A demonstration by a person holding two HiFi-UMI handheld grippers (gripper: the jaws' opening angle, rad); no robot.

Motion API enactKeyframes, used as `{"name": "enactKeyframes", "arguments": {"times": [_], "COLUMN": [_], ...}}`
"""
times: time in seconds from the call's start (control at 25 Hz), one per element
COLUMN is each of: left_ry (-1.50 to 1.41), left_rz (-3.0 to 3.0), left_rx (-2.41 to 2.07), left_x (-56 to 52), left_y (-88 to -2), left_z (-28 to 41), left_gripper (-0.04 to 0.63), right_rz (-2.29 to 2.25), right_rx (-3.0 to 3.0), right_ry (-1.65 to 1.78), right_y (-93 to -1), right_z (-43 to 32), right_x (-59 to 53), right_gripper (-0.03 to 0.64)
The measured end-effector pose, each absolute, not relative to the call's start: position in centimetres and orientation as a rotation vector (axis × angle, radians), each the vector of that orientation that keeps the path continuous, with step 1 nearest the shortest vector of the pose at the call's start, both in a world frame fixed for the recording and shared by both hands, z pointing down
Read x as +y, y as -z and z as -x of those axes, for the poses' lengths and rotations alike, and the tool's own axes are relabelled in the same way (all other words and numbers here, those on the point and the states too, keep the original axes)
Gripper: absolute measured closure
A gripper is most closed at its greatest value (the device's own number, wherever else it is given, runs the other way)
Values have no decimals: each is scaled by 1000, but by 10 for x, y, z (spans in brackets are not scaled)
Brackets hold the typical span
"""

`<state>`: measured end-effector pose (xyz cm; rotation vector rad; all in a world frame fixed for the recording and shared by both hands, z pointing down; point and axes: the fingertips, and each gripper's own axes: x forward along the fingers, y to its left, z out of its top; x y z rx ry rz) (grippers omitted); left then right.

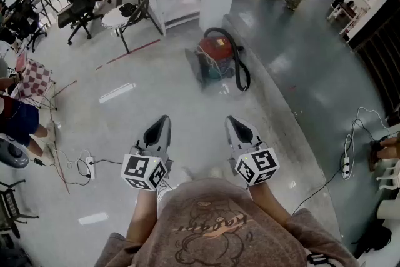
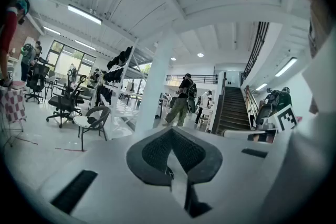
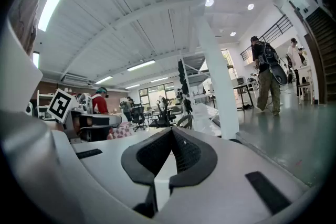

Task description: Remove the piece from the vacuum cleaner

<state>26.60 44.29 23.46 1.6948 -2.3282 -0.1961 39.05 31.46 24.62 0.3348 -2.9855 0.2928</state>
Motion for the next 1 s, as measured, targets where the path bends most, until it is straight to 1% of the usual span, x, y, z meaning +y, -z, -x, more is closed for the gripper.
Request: {"name": "enactKeyframes", "arguments": {"times": [1.0], "left_ry": [175], "left_rz": [-1792], "left_rx": [-2269], "left_x": [445], "left_y": [-255], "left_z": [-200], "left_gripper": [592], "right_rz": [-420], "right_rx": [-2991], "right_ry": [-277], "right_y": [-268], "right_z": [-327], "right_x": [320], "right_gripper": [617]}}
